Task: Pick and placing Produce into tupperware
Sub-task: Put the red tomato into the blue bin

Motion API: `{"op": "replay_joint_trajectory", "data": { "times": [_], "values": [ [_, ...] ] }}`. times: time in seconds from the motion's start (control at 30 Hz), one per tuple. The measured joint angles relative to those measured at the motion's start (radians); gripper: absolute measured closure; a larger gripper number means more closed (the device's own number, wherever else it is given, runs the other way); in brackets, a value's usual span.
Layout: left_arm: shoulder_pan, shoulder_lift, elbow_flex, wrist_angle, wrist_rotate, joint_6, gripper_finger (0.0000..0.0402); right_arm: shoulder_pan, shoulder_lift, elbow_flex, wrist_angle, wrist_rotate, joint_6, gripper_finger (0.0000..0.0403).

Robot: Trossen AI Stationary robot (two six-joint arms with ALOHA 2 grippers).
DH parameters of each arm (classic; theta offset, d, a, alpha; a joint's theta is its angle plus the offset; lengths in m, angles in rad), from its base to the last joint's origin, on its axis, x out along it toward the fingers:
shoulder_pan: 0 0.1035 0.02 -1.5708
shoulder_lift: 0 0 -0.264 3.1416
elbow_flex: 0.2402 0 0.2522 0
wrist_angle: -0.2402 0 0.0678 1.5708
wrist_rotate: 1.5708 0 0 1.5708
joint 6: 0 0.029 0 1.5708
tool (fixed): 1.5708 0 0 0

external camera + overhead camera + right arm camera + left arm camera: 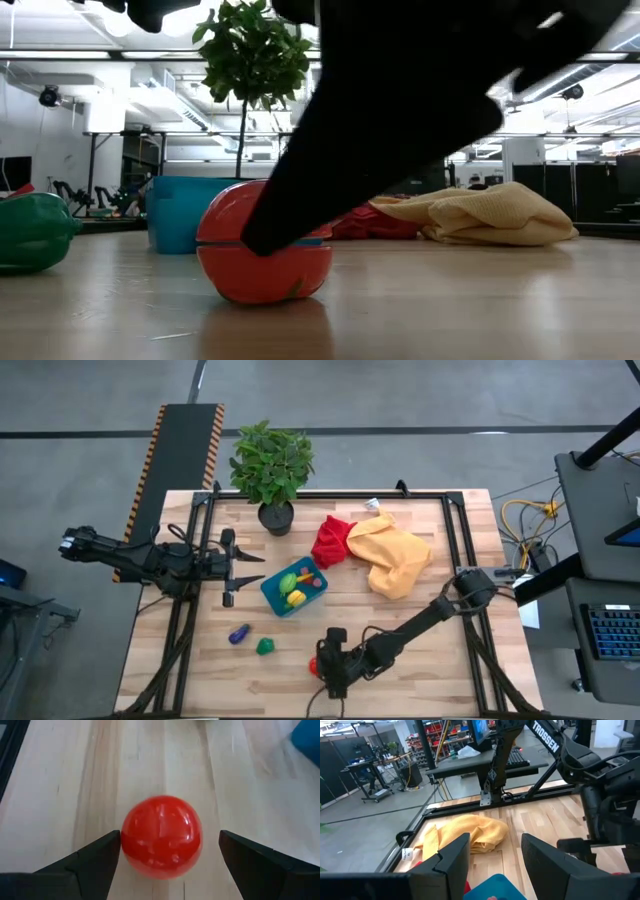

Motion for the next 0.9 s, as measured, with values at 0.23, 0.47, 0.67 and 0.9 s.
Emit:
{"op": "replay_joint_trajectory", "data": {
  "times": [0.23, 0.47, 0.67, 0.9],
  "values": [
    [0.0, 0.0, 0.0, 0.002, 0.0, 0.0, 0.0237, -0.022, 0.0, -0.003, 0.002, -0.019, -0.001, 0.0074],
    [0.0, 0.002, 0.0, 0.002, 0.0, 0.0, 0.0237, -0.03, 0.001, -0.013, 0.014, -0.048, -0.001, 0.0074],
    [0.0, 0.002, 0.0, 0.002, 0.0, 0.0, 0.0237, -0.04, 0.001, -0.013, 0.03, -0.076, -0.006, 0.0074],
    [0.0, 0.002, 0.0, 0.002, 0.0, 0.0, 0.0237, -0.048, 0.001, -0.023, 0.039, -0.112, -0.009, 0.0074]
  ]
}}
